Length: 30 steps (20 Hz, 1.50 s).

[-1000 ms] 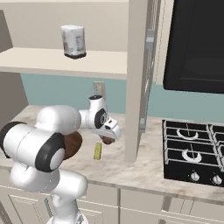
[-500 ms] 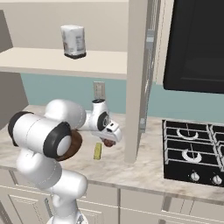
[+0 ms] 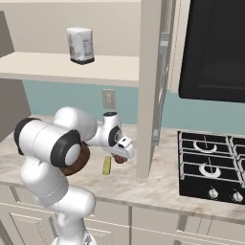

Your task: Pick the egg and butter from the fridge and place them by the bowl for mixing.

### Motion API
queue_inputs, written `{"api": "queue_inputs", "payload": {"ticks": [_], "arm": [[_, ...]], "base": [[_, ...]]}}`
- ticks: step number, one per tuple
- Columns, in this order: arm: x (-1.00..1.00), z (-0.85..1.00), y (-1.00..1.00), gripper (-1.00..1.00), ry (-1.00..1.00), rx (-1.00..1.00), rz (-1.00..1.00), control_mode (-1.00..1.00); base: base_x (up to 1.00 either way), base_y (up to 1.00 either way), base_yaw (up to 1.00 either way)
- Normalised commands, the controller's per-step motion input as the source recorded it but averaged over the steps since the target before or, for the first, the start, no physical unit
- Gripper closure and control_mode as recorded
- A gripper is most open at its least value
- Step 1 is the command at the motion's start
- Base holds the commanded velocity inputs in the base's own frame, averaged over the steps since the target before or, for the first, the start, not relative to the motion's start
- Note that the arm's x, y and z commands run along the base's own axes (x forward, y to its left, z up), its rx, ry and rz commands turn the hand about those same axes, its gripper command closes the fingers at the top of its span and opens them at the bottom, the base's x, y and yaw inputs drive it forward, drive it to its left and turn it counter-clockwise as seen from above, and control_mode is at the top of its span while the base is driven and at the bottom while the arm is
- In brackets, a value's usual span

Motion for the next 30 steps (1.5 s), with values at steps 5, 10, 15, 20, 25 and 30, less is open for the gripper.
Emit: {"api": "queue_inputs", "payload": {"ticks": [5, 10, 15, 20, 25, 30], "arm": [[0.00, -0.26, -0.06, 1.00, 0.00, 0.02, -0.05, -1.00], [0.00, -0.26, -0.06, 1.00, 0.00, 0.02, -0.06, -1.00], [-0.03, -0.23, -0.02, -1.00, 0.00, 0.01, -0.06, -1.00], [-0.09, -0.03, -0.01, -1.00, -0.04, 0.01, -0.03, -1.00], [-0.12, 0.03, 0.00, -1.00, -0.07, 0.01, -0.01, -1.00], [-0.11, 0.12, 0.02, -1.00, -0.02, 0.01, -0.01, -1.00]], "base": [[0.00, 0.00, 0.00], [0.00, 0.00, 0.00], [0.00, 0.00, 0.00], [0.00, 0.00, 0.00], [0.00, 0.00, 0.00], [0.00, 0.00, 0.00]]}}
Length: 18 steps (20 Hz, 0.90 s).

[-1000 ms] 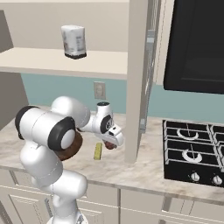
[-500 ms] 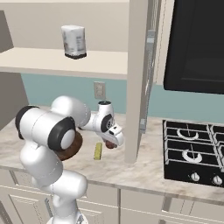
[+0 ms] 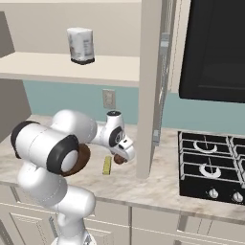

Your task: Pick the egg and butter from the fridge and place them by the bowl for mixing.

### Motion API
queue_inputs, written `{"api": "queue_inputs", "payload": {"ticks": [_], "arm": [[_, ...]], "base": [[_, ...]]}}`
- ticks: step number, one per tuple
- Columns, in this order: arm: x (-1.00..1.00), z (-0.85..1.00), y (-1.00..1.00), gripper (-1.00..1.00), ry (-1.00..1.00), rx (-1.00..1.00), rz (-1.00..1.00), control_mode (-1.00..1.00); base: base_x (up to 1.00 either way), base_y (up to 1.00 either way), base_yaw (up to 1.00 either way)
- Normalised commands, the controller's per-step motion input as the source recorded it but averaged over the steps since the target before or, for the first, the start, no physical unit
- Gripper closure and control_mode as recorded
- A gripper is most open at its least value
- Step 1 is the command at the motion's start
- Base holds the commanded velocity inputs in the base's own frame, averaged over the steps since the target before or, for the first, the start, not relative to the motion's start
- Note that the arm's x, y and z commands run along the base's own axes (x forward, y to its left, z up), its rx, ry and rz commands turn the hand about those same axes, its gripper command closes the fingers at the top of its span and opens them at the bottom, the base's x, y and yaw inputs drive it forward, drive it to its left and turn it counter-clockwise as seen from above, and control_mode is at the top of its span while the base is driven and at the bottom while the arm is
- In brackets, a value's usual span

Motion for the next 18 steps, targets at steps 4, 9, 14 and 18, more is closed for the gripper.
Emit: {"api": "queue_inputs", "payload": {"ticks": [4, 9, 14, 18], "arm": [[-0.09, 0.32, 0.03, -1.00, -0.01, 0.01, -0.02, -1.00], [-0.06, 0.37, 0.03, -1.00, 0.00, 0.00, -0.08, -1.00], [-0.11, 0.42, 0.03, -1.00, 0.00, 0.00, -0.07, -1.00], [-0.22, 0.31, 0.07, -1.00, 0.00, 0.00, -0.08, -1.00]], "base": [[0.00, 0.00, 0.00], [0.00, 0.00, 0.00], [0.00, 0.00, 0.00], [0.00, 0.00, 0.00]]}}
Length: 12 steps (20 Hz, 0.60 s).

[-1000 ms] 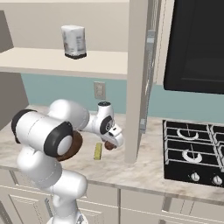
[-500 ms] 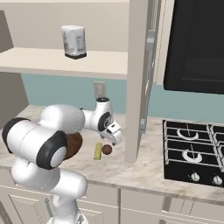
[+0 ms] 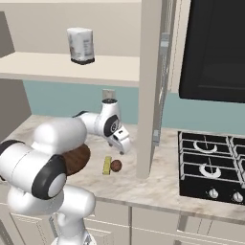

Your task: Pick the egg and butter from the fridge and place them by the bowl for mixing.

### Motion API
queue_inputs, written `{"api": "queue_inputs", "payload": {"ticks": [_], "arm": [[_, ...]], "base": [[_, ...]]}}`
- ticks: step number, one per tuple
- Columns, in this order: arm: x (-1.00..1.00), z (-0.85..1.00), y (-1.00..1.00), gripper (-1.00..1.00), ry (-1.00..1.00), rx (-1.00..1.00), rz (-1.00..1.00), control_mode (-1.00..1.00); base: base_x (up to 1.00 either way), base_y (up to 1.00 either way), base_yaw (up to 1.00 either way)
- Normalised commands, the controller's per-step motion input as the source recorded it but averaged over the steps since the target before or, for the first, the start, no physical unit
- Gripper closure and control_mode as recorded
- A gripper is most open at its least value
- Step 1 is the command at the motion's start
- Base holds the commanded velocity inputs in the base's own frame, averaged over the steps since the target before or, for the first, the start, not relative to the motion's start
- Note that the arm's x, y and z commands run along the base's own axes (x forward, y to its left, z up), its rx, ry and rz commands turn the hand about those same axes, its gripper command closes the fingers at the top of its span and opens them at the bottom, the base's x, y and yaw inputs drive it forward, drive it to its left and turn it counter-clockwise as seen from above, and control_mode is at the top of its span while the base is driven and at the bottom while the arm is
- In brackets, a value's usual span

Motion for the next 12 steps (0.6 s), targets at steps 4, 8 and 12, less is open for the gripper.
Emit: {"api": "queue_inputs", "payload": {"ticks": [4, 8, 12], "arm": [[-0.31, 0.31, 0.07, -1.00, 0.00, 0.00, -0.08, -1.00], [-0.47, 0.32, 0.09, -1.00, -0.01, 0.00, -0.03, -1.00], [-0.55, 0.21, 0.16, -1.00, -0.03, 0.00, 0.00, -1.00]], "base": [[0.00, 0.00, 0.00], [0.00, 0.00, 0.00], [0.00, 0.00, 0.00]]}}
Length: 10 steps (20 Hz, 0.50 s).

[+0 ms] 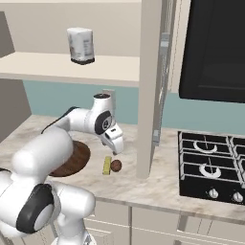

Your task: Pick the egg and butter from the fridge and place them by the bowl for mixing.

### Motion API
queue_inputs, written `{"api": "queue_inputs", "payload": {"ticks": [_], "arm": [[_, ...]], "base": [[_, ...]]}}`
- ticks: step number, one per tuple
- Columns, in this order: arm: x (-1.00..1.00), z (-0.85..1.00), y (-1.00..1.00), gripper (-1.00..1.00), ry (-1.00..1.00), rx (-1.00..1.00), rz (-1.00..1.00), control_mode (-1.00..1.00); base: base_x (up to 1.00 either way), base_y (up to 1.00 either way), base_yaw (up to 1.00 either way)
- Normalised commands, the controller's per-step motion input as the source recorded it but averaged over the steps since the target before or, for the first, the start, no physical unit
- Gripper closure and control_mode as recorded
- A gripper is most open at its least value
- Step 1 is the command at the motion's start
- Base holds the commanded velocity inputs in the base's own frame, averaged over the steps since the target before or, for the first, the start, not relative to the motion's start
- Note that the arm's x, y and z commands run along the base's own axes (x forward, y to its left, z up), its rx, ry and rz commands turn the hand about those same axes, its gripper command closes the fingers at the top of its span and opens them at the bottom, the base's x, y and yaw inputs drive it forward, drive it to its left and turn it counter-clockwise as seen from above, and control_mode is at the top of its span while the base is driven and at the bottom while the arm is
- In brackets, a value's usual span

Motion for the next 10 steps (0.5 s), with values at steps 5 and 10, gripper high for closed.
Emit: {"api": "queue_inputs", "payload": {"ticks": [5, 10], "arm": [[-0.51, 0.18, 0.21, -1.00, -0.12, 0.00, 0.00, -1.00], [-0.44, 0.32, 0.21, -1.00, -0.15, 0.00, 0.00, -1.00]], "base": [[0.00, 0.00, 0.00], [0.00, 0.00, 0.00]]}}
